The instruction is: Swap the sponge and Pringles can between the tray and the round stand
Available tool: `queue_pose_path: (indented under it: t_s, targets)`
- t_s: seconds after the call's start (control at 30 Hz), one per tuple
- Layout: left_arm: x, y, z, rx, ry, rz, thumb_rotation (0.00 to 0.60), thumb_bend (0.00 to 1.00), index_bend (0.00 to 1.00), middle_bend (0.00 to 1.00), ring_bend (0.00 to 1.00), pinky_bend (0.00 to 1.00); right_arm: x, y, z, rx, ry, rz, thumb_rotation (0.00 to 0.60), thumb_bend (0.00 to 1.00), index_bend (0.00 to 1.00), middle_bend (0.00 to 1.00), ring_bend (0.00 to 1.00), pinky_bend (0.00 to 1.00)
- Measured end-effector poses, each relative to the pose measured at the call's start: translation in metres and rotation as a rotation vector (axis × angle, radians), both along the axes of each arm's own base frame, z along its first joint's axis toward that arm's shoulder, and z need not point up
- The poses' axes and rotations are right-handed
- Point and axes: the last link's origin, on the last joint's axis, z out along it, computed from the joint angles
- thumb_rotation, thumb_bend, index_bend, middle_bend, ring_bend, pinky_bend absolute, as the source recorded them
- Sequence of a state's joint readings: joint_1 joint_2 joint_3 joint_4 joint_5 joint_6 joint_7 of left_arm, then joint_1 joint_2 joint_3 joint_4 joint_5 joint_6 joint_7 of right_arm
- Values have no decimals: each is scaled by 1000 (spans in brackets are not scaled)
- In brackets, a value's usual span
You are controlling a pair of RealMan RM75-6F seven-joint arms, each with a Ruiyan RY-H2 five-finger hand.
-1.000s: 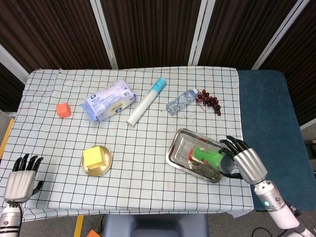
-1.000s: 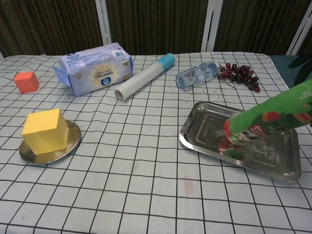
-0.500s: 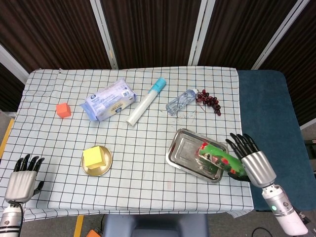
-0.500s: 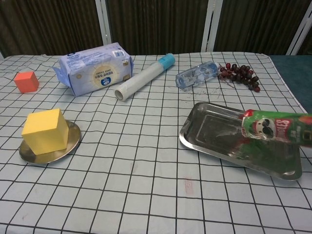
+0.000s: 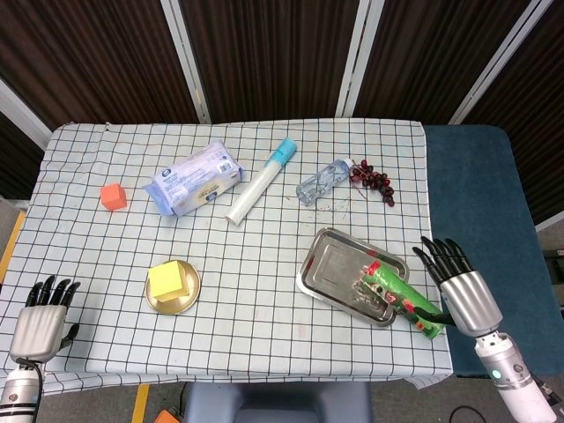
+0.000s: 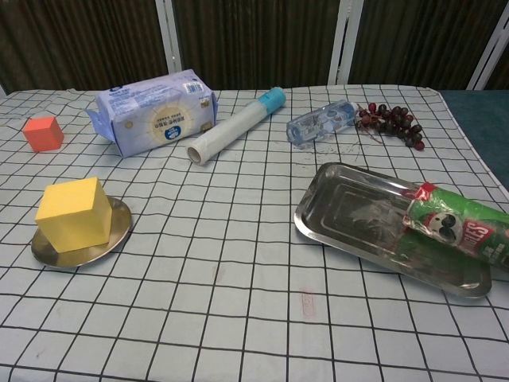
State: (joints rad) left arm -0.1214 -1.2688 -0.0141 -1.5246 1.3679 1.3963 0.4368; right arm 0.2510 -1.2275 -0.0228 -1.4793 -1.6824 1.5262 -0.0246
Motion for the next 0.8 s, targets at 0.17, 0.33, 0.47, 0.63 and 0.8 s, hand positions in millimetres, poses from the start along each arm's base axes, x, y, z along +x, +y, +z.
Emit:
queue_pose_path:
  t_s: [0.17, 0.33, 0.47, 0.63, 0.8]
  targets:
    - [3, -1, 6, 32, -14, -25, 600, 323, 157, 138, 22, 115, -11, 15, 11, -101, 9, -38, 600, 44, 0, 0, 0, 53]
    - [6, -2, 13, 64, -36, -46, 600, 322, 157, 138, 22, 115, -28, 27, 21, -219, 18, -144, 600, 44, 0, 0, 0, 42]
    - [6, -3, 18, 85, -46, -58, 600, 322, 156, 139, 22, 115, -35, 29, 23, -258, 30, -211, 600, 44, 0, 0, 0, 11]
    - [6, -3, 21, 93, -54, -60, 600, 321, 143, 139, 22, 115, -36, 30, 19, -237, 63, -301, 600, 44, 0, 0, 0, 0]
    - [5, -3, 22, 100, -53, -60, 600, 321, 134, 139, 22, 114, -36, 32, 21, -247, 80, -334, 600, 44, 0, 0, 0, 0]
